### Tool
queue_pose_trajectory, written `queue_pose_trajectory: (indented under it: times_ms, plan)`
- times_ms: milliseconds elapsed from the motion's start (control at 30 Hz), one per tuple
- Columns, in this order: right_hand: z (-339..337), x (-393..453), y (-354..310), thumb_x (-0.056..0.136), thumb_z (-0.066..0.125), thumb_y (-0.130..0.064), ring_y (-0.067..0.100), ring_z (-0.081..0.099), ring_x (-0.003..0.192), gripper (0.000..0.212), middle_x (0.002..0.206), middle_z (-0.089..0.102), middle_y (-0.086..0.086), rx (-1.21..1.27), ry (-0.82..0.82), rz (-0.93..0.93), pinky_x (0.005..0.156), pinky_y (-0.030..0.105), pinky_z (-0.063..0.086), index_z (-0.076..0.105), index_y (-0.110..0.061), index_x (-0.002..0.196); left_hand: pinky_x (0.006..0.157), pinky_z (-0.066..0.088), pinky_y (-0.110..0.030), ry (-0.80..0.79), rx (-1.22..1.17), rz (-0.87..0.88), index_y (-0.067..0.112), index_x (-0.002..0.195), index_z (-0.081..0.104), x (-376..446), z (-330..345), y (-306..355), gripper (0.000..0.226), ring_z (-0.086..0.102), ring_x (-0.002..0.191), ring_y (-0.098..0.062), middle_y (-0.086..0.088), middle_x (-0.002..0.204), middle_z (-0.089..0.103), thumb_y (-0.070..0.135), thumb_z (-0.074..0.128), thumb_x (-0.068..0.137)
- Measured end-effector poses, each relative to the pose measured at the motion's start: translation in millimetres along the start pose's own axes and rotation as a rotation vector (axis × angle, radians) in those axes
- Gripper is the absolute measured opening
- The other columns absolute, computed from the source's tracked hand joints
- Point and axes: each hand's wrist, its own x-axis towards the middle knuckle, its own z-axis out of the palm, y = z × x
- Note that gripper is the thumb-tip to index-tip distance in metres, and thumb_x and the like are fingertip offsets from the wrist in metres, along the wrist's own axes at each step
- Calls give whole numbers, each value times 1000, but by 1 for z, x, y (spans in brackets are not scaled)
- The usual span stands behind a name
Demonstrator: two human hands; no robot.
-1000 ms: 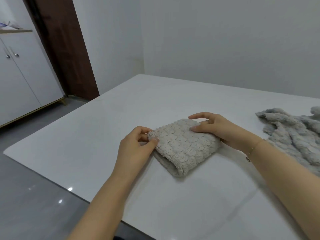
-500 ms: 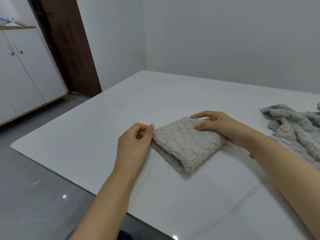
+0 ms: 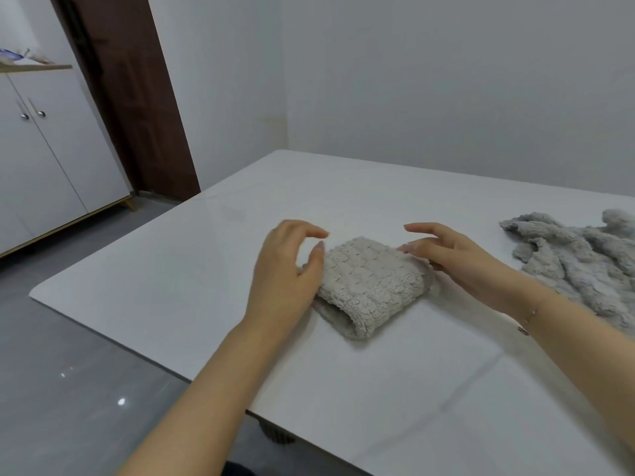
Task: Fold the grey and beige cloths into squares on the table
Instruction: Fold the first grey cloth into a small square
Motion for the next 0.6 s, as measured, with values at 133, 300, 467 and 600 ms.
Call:
queue_pose_trajectory:
  times_ms: [133, 300, 467, 600]
  plan:
    - [-4, -15, 7, 89, 62, -21, 4, 55, 67, 36, 90, 69, -5, -27, 34, 4, 74, 22, 43, 54, -27, 123, 113, 24, -24, -549, -18, 9, 23, 133, 51, 16, 23, 29, 36, 37, 133, -5, 8, 142, 46, 32, 36, 102]
    - [0, -13, 16, 87, 65, -21, -3, 59, 76, 38, 85, 71, -11, 41, 27, -42, 74, 26, 40, 57, -27, 123, 116, -11, -27, -873, 379, -42, 34, 151, 8, 8, 47, 17, 50, -8, 144, -1, 13, 159, -4, 43, 11, 102]
    - [-1, -11, 15, 87, 65, -26, 1, 63, 88, 35, 76, 71, -14, 36, -62, -12, 76, 20, 39, 57, -29, 121, 117, -13, -31, -879, 457, -23, 37, 149, -3, 4, 51, 15, 49, -14, 143, 1, 16, 158, -11, 43, 5, 101]
    - [-1, -14, 12, 87, 64, -28, -4, 66, 83, 20, 89, 75, -9, -34, -87, 3, 75, 8, 44, 69, -20, 104, 116, -13, -27, -882, 412, -34, 38, 149, 0, 4, 50, 15, 48, -13, 142, 4, 18, 157, -10, 42, 4, 102]
